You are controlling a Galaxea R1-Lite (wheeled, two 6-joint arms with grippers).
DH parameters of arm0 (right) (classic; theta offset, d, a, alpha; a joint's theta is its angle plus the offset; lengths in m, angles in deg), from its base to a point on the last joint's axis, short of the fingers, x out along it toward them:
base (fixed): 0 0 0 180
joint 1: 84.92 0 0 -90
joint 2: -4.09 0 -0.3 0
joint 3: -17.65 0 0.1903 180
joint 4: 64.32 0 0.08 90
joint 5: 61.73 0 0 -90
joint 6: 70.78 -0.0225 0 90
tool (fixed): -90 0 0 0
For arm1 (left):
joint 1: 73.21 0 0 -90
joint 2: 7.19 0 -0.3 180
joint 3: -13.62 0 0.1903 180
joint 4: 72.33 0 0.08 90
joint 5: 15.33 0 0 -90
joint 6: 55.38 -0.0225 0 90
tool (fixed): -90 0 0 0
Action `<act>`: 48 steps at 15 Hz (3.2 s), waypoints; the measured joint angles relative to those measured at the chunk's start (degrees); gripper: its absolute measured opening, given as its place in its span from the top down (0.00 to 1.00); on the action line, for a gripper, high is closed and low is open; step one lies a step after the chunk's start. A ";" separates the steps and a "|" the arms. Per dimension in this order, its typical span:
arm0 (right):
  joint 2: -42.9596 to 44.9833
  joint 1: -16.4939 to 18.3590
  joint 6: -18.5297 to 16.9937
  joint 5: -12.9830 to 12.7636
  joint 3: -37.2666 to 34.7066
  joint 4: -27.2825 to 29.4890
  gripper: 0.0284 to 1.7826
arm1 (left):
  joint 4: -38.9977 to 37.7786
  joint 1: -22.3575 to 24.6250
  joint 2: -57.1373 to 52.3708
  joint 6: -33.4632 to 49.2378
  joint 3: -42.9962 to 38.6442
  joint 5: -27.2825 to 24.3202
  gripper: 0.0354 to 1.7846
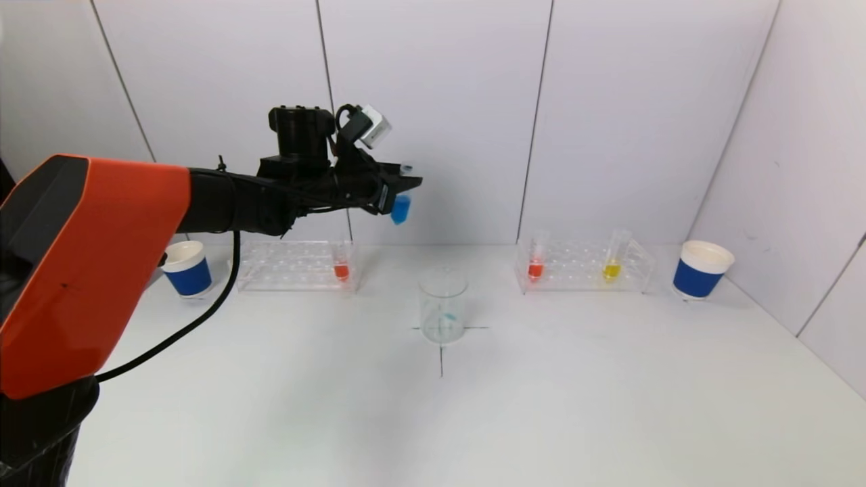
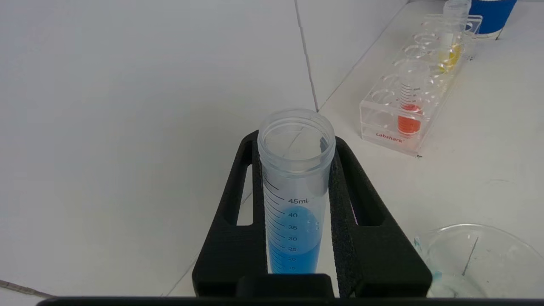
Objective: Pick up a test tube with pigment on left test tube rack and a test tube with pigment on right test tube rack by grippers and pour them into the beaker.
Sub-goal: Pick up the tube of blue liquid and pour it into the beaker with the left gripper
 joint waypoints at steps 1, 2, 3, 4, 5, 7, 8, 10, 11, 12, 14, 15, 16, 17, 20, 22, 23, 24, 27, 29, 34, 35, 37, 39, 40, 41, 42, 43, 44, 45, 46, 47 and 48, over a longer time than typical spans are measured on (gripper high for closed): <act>0.00 0.00 0.02 0.00 0.00 0.00 0.01 | 0.26 0.11 0.29 -1.55 0.41 -1.13 0.77; 0.00 0.00 0.00 0.00 0.00 0.00 0.01 | 0.72 0.20 0.52 -3.39 0.80 -2.12 0.77; 0.00 0.00 0.00 0.00 0.00 0.00 0.01 | 1.33 0.24 0.68 -5.29 1.02 -3.15 0.77; 0.00 0.00 0.00 0.00 0.00 -0.02 0.01 | 1.71 0.27 0.88 -7.19 1.13 -4.40 0.77; 0.00 0.00 0.00 0.00 0.00 0.00 0.01 | 1.83 0.35 1.10 -9.45 1.22 -5.88 0.77; 0.00 0.00 0.00 0.00 0.00 0.02 0.01 | 1.85 0.50 1.57 -13.67 1.22 -8.13 0.77; 0.00 0.00 0.02 0.00 0.00 0.00 0.01 | 1.90 0.55 1.79 -15.41 1.22 -8.55 0.77; 0.00 0.00 0.00 0.00 0.00 0.00 0.01 | 1.83 0.55 2.11 -19.87 1.22 -8.73 0.77; 0.00 0.00 0.00 0.00 0.00 0.00 0.01 | 1.80 0.55 2.19 -21.81 1.11 -8.84 0.77; 0.00 0.00 0.00 0.02 0.00 0.00 0.01 | 1.83 0.55 2.26 -23.89 0.96 -9.26 0.77; 0.00 0.00 0.00 0.00 0.00 0.00 0.01 | 1.99 0.44 2.54 -28.92 0.55 -10.28 0.77; 0.00 0.00 0.00 0.00 0.00 0.00 0.01 | 2.38 0.38 2.72 -31.34 0.44 -10.50 0.77; 0.00 0.00 0.00 0.00 0.00 0.00 0.01 | 3.23 0.24 2.89 -33.96 0.33 -10.63 0.77; 0.00 0.00 0.00 0.00 0.00 0.00 0.01 | 4.30 0.00 3.00 -36.25 0.02 -10.69 0.77; 0.00 0.00 0.00 0.00 0.00 0.00 0.01 | 4.63 -0.78 3.16 -42.34 -1.65 -10.78 0.77; 0.00 0.00 0.00 0.00 0.00 0.00 0.01 | 4.55 -1.30 3.13 -45.86 -3.11 -10.75 0.77; 0.00 0.00 0.02 0.00 0.00 0.00 0.01 | 4.41 -1.60 3.06 -46.56 -3.56 -10.80 0.77; 0.00 0.00 0.00 0.00 0.00 0.00 0.01 | 4.36 -1.79 2.94 -47.52 -3.85 -10.83 0.77; 0.00 0.00 0.00 0.00 0.00 0.00 0.01 | 4.41 -2.07 2.41 -52.09 -4.61 -10.84 0.77; 0.00 0.00 0.00 0.00 0.00 0.02 0.01 | 4.45 -2.18 1.84 -54.86 -5.75 -10.91 0.77; 0.00 -0.02 0.00 0.00 0.00 0.00 0.01 | 3.54 -2.24 0.07 -61.55 -7.63 -10.93 0.77; 0.00 -0.02 0.00 0.00 0.00 0.02 0.01 | 2.40 -2.21 -0.12 -63.06 -7.98 -11.02 0.77; 0.00 0.00 0.00 0.00 0.00 0.00 0.01 | 0.61 -2.18 -0.50 -64.33 -9.53 -10.97 0.77; 0.00 0.00 0.00 0.00 0.00 0.02 0.01 | -1.97 -2.27 -0.80 -66.18 -11.17 -10.97 0.77; 0.00 0.00 0.00 0.00 0.00 0.02 0.01 | -3.25 -2.27 -0.94 -66.51 -11.93 -10.95 0.77; 0.00 0.00 0.00 0.02 0.00 0.00 0.01 | -4.38 -2.27 -1.02 -66.65 -12.70 -10.95 0.77; 0.00 0.00 0.00 0.00 0.00 0.00 0.01 | -5.49 -2.29 -1.08 -66.79 -13.40 -10.95 0.77; 0.00 0.00 0.00 0.00 0.00 0.00 0.01 | -6.50 -2.29 -1.13 -67.17 -13.97 -10.95 0.77; 0.00 0.00 0.00 0.00 0.00 0.00 0.01 | -7.02 -2.38 -1.16 -68.00 -14.41 -10.95 0.77; 0.00 0.00 0.00 0.02 0.00 0.00 0.01 | -7.72 -2.49 -1.16 -68.28 -14.74 -10.95 0.77; 0.00 0.00 0.00 0.00 0.00 0.00 0.01 | -8.59 -2.65 -1.16 -68.30 -15.17 -10.95 0.77; 0.00 0.00 0.00 0.00 0.00 0.00 0.01 | -9.09 -2.73 -1.16 -68.33 -15.74 -10.95 0.77; 0.00 -0.02 0.00 0.00 0.00 0.00 0.01 | -9.69 -2.77 -1.16 -68.30 -16.29 -10.97 0.77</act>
